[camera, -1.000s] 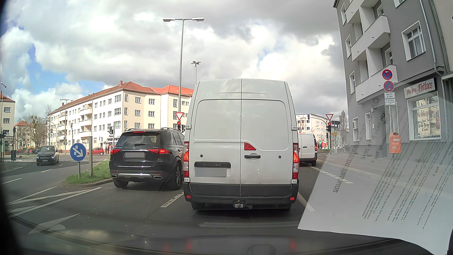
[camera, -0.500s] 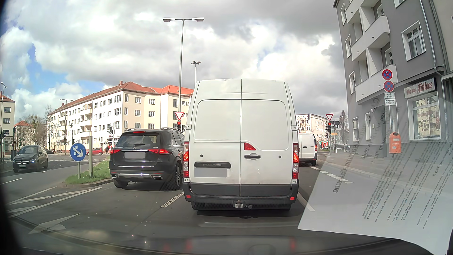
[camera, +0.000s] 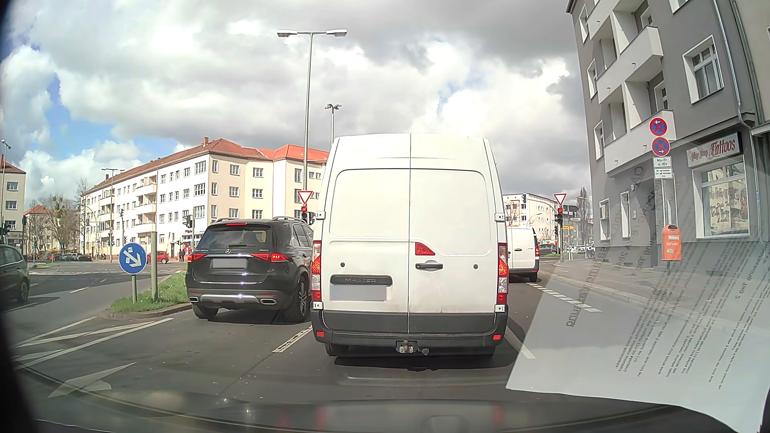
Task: Follow the waypoints while adhering to traffic rules and regulations
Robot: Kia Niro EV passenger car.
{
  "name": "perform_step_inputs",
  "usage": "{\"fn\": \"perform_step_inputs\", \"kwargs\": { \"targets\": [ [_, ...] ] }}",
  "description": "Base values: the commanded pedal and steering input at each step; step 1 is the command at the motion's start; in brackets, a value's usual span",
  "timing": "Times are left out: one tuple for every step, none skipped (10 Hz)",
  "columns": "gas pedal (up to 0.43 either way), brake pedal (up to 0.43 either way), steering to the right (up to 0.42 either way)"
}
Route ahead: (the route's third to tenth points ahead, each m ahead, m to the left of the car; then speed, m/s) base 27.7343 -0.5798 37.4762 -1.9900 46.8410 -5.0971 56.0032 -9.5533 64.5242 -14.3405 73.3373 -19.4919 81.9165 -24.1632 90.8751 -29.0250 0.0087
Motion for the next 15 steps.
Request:
{"fn": "perform_step_inputs", "kwargs": {
  "targets": [
    [0.0, 0.39, -0.009],
    [0.0, 0.39, -0.009],
    [0.0, 0.39, -0.009],
    [0.0, 0.39, -0.009],
    [0.0, 0.39, -0.009],
    [0.0, 0.39, -0.009],
    [0.0, 0.39, -0.009],
    [0.0, 0.39, -0.009],
    [0.0, 0.39, -0.009],
    [0.0, 0.39, -0.009],
    [0.0, 0.39, -0.009],
    [0.0, 0.39, -0.009],
    [0.0, 0.39, -0.009],
    [0.0, 0.39, -0.009],
    [0.0, 0.39, -0.009]
  ]
}}
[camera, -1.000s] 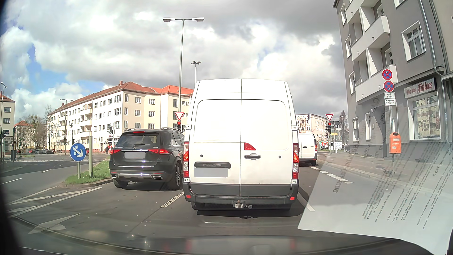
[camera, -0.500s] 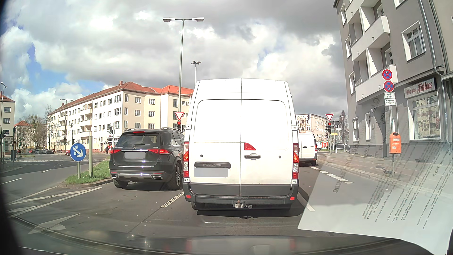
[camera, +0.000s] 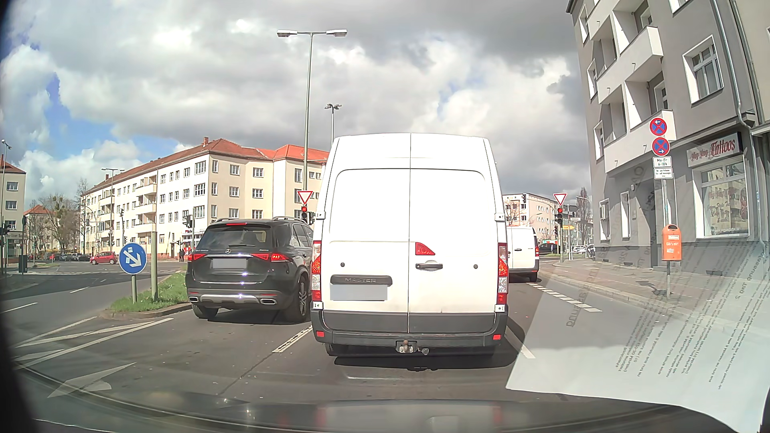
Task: Follow the waypoints while adhering to traffic rules and regulations
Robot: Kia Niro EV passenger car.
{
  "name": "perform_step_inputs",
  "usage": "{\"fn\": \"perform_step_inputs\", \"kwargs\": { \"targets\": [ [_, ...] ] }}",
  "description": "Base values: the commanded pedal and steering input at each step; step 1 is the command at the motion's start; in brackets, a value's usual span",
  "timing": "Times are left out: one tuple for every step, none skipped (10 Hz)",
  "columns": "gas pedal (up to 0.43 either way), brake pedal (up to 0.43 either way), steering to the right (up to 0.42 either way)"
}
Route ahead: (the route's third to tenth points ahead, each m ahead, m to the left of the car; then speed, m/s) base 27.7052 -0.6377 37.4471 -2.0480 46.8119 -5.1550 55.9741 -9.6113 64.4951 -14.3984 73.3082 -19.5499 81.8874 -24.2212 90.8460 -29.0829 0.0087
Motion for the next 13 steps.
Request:
{"fn": "perform_step_inputs", "kwargs": {
  "targets": [
    [0.0, 0.39, -0.009],
    [0.0, 0.39, -0.009],
    [0.0, 0.39, -0.009],
    [0.0, 0.39, -0.009],
    [0.0, 0.39, -0.009],
    [0.0, 0.39, -0.009],
    [0.0, 0.39, -0.009],
    [0.0, 0.39, -0.009],
    [0.0, 0.39, -0.009],
    [0.0, 0.39, -0.009],
    [0.0, 0.39, -0.009],
    [0.0, 0.39, -0.009],
    [0.0, 0.39, -0.009]
  ]
}}
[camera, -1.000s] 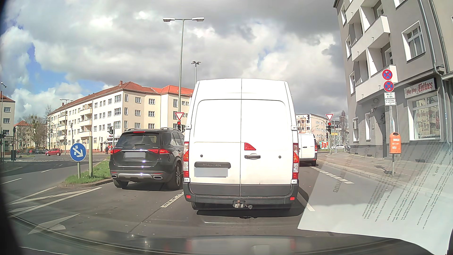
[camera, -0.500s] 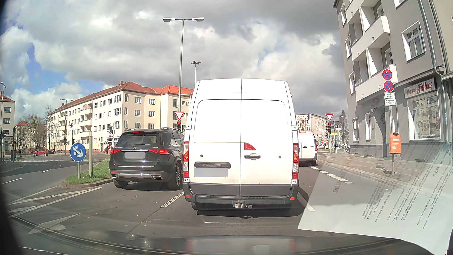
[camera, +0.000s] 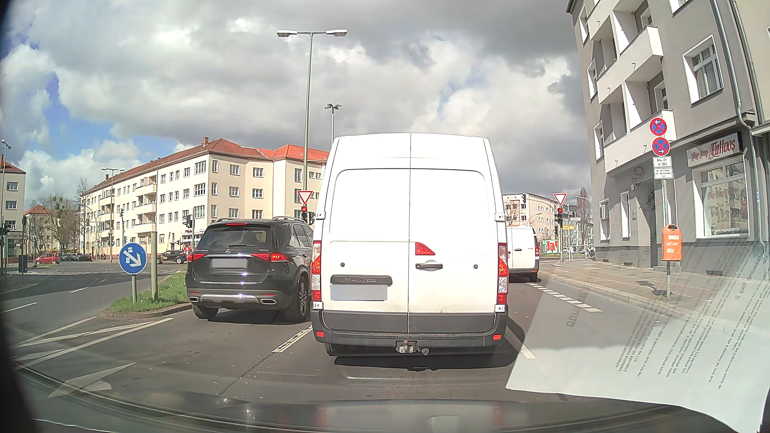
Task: Follow the waypoints while adhering to traffic rules and regulations
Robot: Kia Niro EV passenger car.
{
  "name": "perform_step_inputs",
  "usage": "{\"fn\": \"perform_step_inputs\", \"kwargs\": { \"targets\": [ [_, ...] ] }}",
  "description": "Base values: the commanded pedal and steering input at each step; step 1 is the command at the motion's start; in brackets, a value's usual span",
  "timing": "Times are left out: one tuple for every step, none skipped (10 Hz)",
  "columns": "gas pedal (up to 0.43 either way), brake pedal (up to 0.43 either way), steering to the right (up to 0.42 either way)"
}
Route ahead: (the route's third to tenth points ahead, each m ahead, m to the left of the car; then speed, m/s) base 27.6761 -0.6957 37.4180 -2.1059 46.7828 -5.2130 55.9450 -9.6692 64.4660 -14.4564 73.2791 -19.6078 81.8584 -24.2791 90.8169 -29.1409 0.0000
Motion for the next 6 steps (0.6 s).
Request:
{"fn": "perform_step_inputs", "kwargs": {
  "targets": [
    [0.0, 0.39, -0.009],
    [0.0, 0.39, -0.009],
    [0.0, 0.39, -0.009],
    [0.0, 0.39, -0.009],
    [0.0, 0.39, -0.009],
    [0.0, 0.39, -0.009]
  ]
}}
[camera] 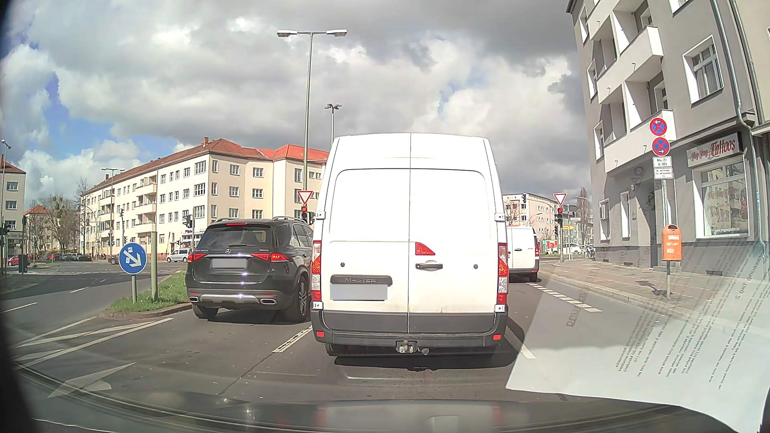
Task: Follow the waypoints while adhering to traffic rules and regulations
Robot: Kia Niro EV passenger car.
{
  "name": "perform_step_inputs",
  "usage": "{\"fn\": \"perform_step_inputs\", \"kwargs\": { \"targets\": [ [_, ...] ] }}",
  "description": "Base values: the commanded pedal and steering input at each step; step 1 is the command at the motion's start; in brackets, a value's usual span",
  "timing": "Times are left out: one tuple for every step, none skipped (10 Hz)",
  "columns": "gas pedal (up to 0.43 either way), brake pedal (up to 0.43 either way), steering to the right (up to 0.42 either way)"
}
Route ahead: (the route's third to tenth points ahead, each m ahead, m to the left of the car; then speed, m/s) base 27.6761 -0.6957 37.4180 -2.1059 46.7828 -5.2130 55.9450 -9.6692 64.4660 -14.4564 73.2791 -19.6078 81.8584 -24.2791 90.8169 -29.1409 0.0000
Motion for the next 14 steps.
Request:
{"fn": "perform_step_inputs", "kwargs": {
  "targets": [
    [0.0, 0.39, -0.009],
    [0.0, 0.39, -0.009],
    [0.0, 0.39, -0.009],
    [0.0, 0.39, -0.009],
    [0.0, 0.39, -0.009],
    [0.0, 0.39, -0.009],
    [0.0, 0.39, -0.009],
    [0.0, 0.39, -0.009],
    [0.0, 0.39, -0.009],
    [0.0, 0.39, -0.009],
    [0.0, 0.39, -0.009],
    [0.0, 0.39, -0.009],
    [0.0, 0.39, -0.009],
    [0.0, 0.39, -0.009]
  ]
}}
